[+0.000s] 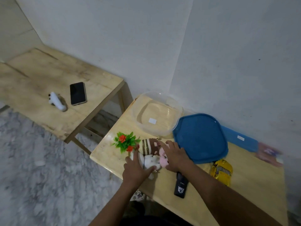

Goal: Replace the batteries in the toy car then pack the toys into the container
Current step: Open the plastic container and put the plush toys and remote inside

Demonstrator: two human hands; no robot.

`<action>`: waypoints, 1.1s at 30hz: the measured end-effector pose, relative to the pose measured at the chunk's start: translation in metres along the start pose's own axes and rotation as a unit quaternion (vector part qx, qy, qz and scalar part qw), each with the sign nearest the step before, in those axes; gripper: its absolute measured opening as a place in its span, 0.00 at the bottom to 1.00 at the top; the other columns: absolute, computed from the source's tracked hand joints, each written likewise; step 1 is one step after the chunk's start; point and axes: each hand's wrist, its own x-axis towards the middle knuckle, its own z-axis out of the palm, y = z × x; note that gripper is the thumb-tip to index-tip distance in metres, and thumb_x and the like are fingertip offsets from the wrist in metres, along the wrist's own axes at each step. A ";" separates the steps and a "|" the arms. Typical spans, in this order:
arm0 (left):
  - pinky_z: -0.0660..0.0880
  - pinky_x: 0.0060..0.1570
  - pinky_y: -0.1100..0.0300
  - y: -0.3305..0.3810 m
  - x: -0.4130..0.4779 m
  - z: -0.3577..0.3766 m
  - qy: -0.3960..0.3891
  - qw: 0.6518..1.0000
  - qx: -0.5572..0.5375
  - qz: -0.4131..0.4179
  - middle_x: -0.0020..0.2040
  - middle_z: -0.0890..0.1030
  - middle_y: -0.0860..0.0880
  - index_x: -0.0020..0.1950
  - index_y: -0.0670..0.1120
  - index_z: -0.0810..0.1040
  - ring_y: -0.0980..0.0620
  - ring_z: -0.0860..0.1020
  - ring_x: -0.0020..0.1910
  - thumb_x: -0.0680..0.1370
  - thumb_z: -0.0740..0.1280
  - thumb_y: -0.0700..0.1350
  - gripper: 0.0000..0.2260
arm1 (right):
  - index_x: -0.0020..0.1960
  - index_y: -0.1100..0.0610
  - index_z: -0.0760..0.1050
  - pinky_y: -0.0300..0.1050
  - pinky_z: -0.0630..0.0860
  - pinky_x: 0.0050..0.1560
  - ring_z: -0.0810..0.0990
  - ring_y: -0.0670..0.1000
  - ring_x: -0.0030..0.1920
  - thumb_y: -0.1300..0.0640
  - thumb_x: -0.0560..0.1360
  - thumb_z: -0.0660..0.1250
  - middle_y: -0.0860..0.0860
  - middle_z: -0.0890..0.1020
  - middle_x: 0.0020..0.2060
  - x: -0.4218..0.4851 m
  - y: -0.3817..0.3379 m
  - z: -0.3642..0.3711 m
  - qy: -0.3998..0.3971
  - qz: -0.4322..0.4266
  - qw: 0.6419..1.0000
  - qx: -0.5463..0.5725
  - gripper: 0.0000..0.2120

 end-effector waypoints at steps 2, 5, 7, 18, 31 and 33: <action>0.75 0.58 0.49 -0.003 0.002 0.000 0.007 0.999 -0.035 0.013 0.67 0.67 0.41 0.78 0.53 0.51 0.40 0.73 0.63 0.62 0.76 0.66 0.54 | 0.79 0.46 0.39 0.60 0.67 0.64 0.57 0.59 0.72 0.46 0.70 0.72 0.55 0.54 0.75 0.001 0.001 -0.001 0.003 -0.013 1.000 0.004 0.51; 0.76 0.53 0.52 -0.012 0.009 -0.006 -0.004 0.997 -0.067 0.028 0.63 0.71 0.42 0.75 0.52 0.56 0.42 0.74 0.60 0.59 0.81 0.59 0.52 | 0.77 0.44 0.36 0.61 0.69 0.63 0.57 0.59 0.73 0.48 0.67 0.75 0.53 0.50 0.76 0.005 0.004 -0.004 0.008 -0.044 0.999 -0.002 0.56; 0.77 0.53 0.52 -0.018 0.013 -0.012 -0.018 0.996 -0.080 0.024 0.62 0.72 0.43 0.72 0.49 0.60 0.45 0.74 0.58 0.58 0.82 0.55 0.49 | 0.77 0.43 0.35 0.58 0.72 0.59 0.61 0.59 0.71 0.50 0.65 0.77 0.53 0.49 0.76 0.008 0.004 -0.008 0.011 -0.075 0.997 -0.007 0.58; 0.66 0.70 0.54 -0.051 0.034 -0.067 -0.099 0.994 -0.049 0.017 0.77 0.60 0.43 0.79 0.43 0.42 0.45 0.63 0.73 0.55 0.84 0.57 0.67 | 0.73 0.35 0.31 0.58 0.75 0.51 0.74 0.62 0.58 0.49 0.64 0.76 0.58 0.63 0.67 0.026 -0.014 -0.011 -0.016 -0.107 0.993 -0.047 0.59; 0.68 0.60 0.56 -0.033 0.060 -0.070 -0.027 0.996 -0.062 0.064 0.64 0.62 0.49 0.73 0.47 0.57 0.54 0.65 0.60 0.57 0.81 0.64 0.54 | 0.75 0.37 0.42 0.50 0.67 0.46 0.73 0.59 0.56 0.46 0.67 0.69 0.53 0.70 0.59 0.044 -0.008 0.005 0.024 -0.060 0.996 0.059 0.47; 0.71 0.53 0.56 -0.030 0.061 -0.066 0.005 0.995 -0.088 0.052 0.58 0.64 0.52 0.69 0.49 0.62 0.52 0.70 0.57 0.58 0.77 0.69 0.48 | 0.76 0.38 0.44 0.49 0.66 0.45 0.74 0.58 0.56 0.47 0.67 0.68 0.53 0.71 0.59 0.045 -0.007 0.007 0.035 -0.060 0.995 0.071 0.45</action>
